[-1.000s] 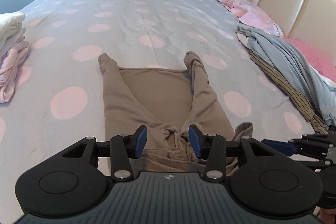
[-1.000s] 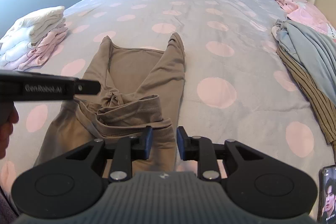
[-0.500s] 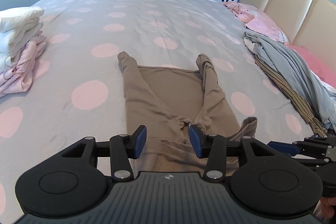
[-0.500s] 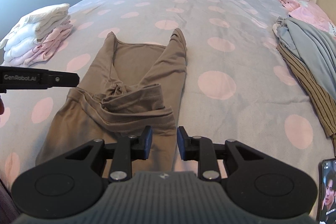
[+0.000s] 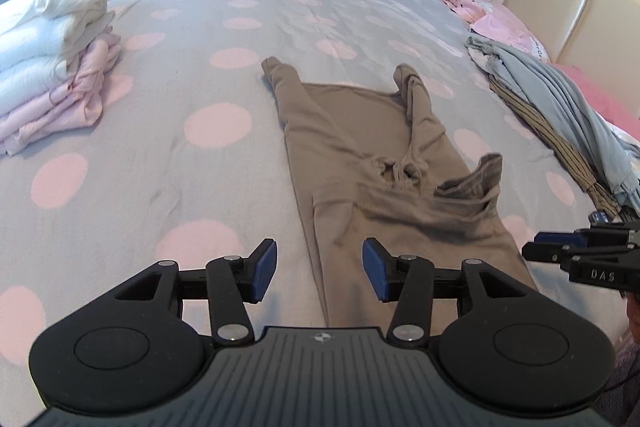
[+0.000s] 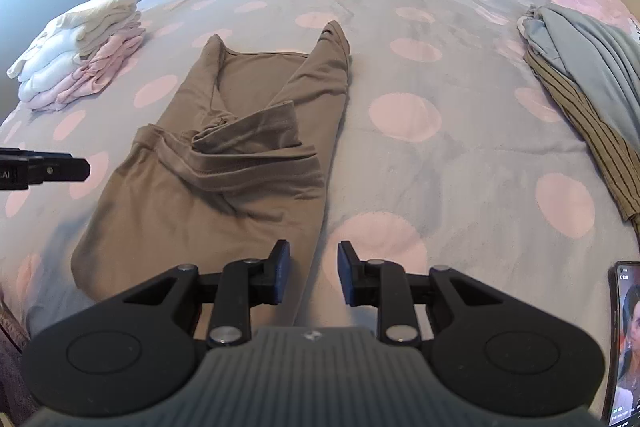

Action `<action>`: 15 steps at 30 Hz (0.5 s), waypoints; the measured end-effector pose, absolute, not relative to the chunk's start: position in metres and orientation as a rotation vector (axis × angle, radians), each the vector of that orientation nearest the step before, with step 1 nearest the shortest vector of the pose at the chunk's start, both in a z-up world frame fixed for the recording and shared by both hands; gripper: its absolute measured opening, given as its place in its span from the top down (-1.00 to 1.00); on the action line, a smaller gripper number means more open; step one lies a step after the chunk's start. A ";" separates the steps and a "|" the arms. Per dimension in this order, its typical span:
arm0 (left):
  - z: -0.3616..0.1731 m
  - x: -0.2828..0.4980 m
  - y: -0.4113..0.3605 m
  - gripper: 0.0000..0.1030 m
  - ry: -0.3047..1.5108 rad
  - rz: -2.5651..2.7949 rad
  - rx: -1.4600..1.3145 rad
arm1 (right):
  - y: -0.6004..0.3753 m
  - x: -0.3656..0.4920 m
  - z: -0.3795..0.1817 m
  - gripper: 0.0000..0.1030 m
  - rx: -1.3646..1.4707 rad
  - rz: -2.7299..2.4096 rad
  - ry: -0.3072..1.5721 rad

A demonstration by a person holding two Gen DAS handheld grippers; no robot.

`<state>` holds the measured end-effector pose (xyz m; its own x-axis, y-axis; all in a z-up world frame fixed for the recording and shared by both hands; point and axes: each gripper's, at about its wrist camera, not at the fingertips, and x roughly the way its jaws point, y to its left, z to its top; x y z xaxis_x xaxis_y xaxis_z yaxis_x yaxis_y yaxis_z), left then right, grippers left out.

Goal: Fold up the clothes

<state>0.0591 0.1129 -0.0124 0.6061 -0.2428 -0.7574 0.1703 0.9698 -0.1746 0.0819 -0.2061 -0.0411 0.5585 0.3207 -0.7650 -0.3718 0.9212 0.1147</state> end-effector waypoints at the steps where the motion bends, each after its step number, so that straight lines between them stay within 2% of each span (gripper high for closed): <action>1: -0.013 0.058 0.110 0.12 0.887 -0.258 -0.083 | -0.205 0.080 -0.041 0.44 -0.066 0.422 0.882; 3: -0.015 0.058 0.102 0.12 0.886 -0.298 -0.071 | -0.202 0.078 -0.041 0.52 -0.072 0.439 0.873; 5: -0.015 0.063 0.089 0.14 0.885 -0.326 -0.053 | -0.195 0.078 -0.041 0.72 -0.073 0.457 0.861; 8: -0.017 0.073 0.069 0.20 0.889 -0.365 -0.028 | -0.182 0.080 -0.038 0.84 -0.085 0.490 0.837; 15: -0.034 0.102 0.032 0.22 0.946 -0.369 0.007 | -0.157 0.098 -0.051 0.87 -0.108 0.522 0.874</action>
